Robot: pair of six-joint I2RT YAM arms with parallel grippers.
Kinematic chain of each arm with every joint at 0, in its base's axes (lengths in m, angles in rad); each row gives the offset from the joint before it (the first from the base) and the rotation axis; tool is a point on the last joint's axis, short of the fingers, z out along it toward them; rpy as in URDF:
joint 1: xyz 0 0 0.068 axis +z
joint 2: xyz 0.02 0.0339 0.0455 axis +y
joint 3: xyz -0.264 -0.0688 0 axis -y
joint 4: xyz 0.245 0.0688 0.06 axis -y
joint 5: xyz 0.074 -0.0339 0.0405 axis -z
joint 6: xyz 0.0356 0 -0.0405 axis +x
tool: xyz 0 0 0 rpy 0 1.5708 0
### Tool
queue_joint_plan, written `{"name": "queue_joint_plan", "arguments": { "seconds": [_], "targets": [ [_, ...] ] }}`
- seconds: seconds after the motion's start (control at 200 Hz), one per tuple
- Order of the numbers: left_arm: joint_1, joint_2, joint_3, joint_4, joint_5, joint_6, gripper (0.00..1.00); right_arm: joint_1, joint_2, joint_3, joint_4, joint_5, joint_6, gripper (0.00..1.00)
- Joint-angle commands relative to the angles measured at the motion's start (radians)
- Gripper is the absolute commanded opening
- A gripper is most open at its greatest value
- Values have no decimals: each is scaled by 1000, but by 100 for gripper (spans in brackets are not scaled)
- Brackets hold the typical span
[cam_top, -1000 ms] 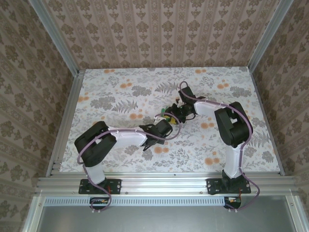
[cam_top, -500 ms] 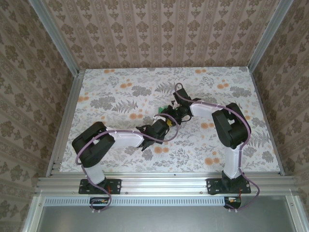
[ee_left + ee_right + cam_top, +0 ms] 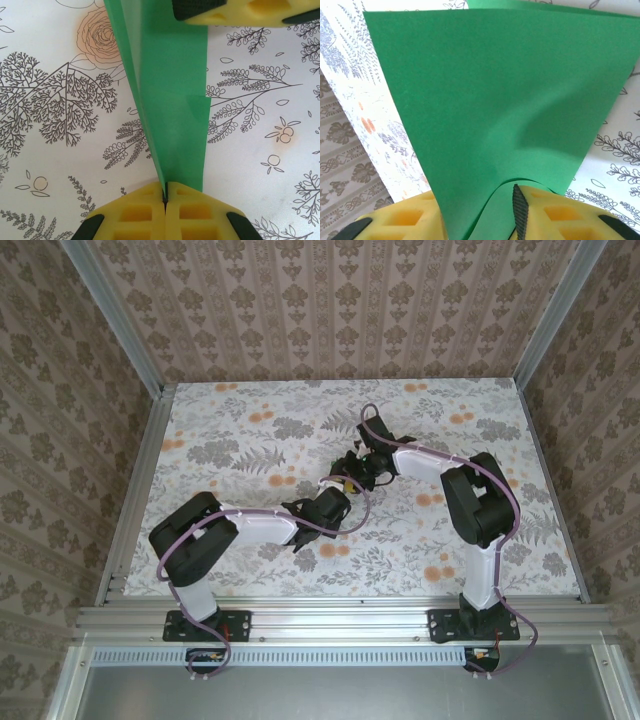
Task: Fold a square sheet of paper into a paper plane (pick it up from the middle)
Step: Fold the wing for the fifth time at the center of the table.
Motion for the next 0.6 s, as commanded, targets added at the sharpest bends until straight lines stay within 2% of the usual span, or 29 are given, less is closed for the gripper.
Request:
{"name": "queue_joint_plan", "arguments": {
  "seconds": [0.0, 0.265, 0.355, 0.47, 0.595],
  "targets": [
    [1, 9, -18, -21, -18, 21, 6, 16, -15, 2, -55, 29, -16, 37],
    [-2, 9, -9, -38, -32, 13, 6, 31, -3, 22, -110, 50, -77, 28],
    [-4, 11, -7, -42, -35, 14, 6, 34, -1, 26, -130, 74, -102, 28],
    [-7, 11, -6, -42, -35, 14, 6, 34, -18, 22, -101, 66, -120, 34],
    [-6, 11, -5, -42, -37, 14, 6, 39, -23, 37, -96, 61, -137, 32]
  ]
}}
